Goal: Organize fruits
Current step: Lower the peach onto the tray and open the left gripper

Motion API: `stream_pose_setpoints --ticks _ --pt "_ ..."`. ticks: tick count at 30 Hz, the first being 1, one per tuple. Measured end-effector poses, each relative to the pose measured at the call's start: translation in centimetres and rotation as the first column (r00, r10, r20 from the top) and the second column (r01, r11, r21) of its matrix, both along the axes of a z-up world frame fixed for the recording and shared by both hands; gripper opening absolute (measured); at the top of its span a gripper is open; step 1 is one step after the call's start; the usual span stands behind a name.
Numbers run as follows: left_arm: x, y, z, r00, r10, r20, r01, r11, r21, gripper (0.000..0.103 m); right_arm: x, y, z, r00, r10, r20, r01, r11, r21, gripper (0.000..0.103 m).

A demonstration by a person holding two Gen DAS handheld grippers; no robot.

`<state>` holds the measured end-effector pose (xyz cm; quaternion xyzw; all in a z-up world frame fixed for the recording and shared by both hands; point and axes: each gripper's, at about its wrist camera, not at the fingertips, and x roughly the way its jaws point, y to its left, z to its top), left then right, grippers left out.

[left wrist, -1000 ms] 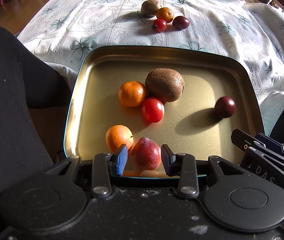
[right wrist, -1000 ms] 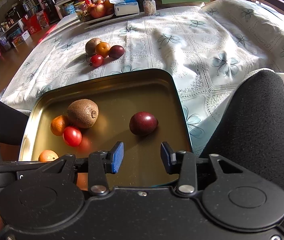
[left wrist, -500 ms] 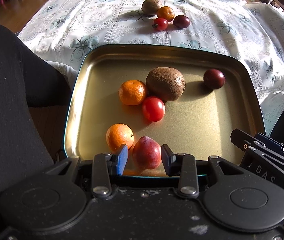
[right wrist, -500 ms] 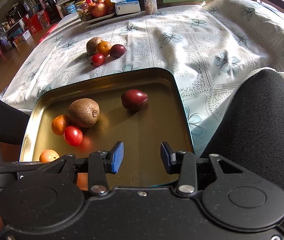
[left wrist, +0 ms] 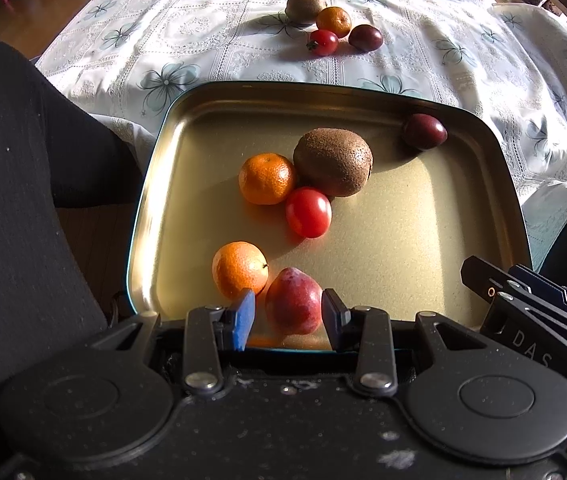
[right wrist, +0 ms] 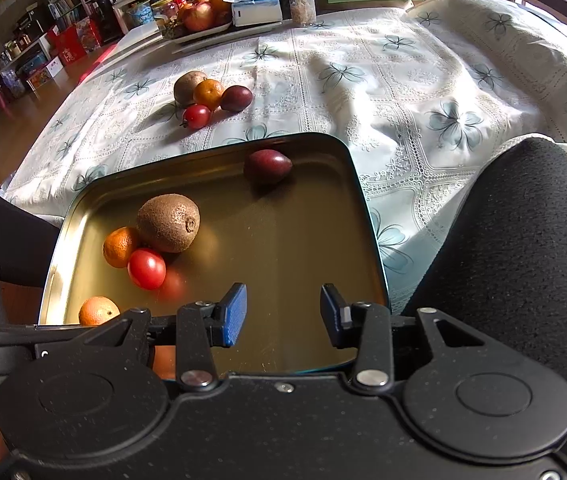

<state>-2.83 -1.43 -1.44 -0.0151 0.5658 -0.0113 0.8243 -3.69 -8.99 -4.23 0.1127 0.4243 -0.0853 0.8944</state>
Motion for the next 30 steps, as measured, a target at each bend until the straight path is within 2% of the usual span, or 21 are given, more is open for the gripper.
stream_pose_setpoints --ticks 19,23,30 --pt "0.2 0.1 -0.4 1.0 0.01 -0.023 -0.01 1.0 -0.004 0.038 0.1 0.3 -0.3 1.0 0.008 -0.015 -0.008 1.0 -0.011 0.049" --pt "0.7 0.2 -0.4 0.998 0.017 -0.058 -0.017 1.0 0.003 0.038 0.2 0.3 -0.3 0.999 0.009 -0.033 -0.01 1.0 -0.014 0.049" --pt "2.8 0.8 0.7 0.992 -0.02 -0.125 0.014 0.999 -0.049 0.038 1.0 0.8 -0.4 0.993 0.027 -0.116 -0.035 0.997 -0.067 0.048"
